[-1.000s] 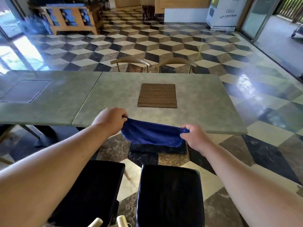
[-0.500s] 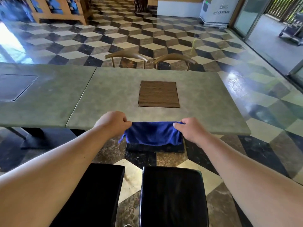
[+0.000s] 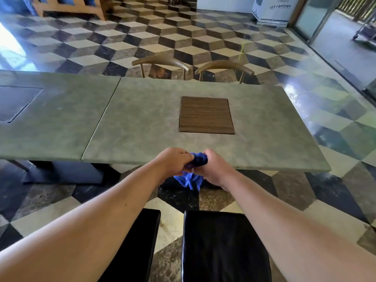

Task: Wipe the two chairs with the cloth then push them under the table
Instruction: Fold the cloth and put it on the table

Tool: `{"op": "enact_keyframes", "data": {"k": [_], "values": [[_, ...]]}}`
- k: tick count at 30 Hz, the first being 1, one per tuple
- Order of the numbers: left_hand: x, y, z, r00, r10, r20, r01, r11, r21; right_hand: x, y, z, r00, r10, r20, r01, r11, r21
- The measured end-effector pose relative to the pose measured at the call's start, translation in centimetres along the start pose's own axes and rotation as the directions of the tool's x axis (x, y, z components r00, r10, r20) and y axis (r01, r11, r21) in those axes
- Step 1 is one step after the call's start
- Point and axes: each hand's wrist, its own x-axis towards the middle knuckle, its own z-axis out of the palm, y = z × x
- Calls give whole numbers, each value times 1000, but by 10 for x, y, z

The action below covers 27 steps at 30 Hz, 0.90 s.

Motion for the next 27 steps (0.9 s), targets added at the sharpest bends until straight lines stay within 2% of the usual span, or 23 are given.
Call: {"op": "enact_keyframes", "data": {"k": [2,3,5,6,10,11,13,17,20,23,25,27], "values": [[8,-6,-7,1000,14,13,-14,999,-41,15,5,2,994,-31,-102,30,999,-14],[13,-9,-11,999,33,-27,-34,999,-19,23,7,2,991,-36,-125,39,999,17],[25,-19,-22,989,60,-134,-39,988,151,36,11,2,993,-26,-114,39,993,113],[33,-25,-27,989,41,-140,-12,979,206,42,12,2,995,-23,-92,38,986,161],[66,-42,-26,982,-141,128,144,990,-11,67,20,3,999,-21,-24,27,950,312],[76,-46,-24,981,-143,134,146,989,-13,75,24,3,1000,-11,-22,17,942,336],[98,-51,-21,994,-101,37,100,994,35,94,36,0,998,39,-55,-17,933,359],[142,-56,-21,989,7,-147,7,995,95,133,59,-1,964,158,-213,-100,961,259],[176,-61,-19,980,76,-183,-41,982,186,163,72,8,939,185,-289,-134,973,189],[203,-66,-16,973,84,-213,-46,983,179,192,81,19,908,202,-367,-164,978,131],[216,-71,-13,966,82,-244,-40,985,169,206,86,25,880,199,-431,-164,979,117],[222,-79,-8,959,116,-257,-57,972,226,212,91,32,864,91,-495,-109,994,-8]]}}
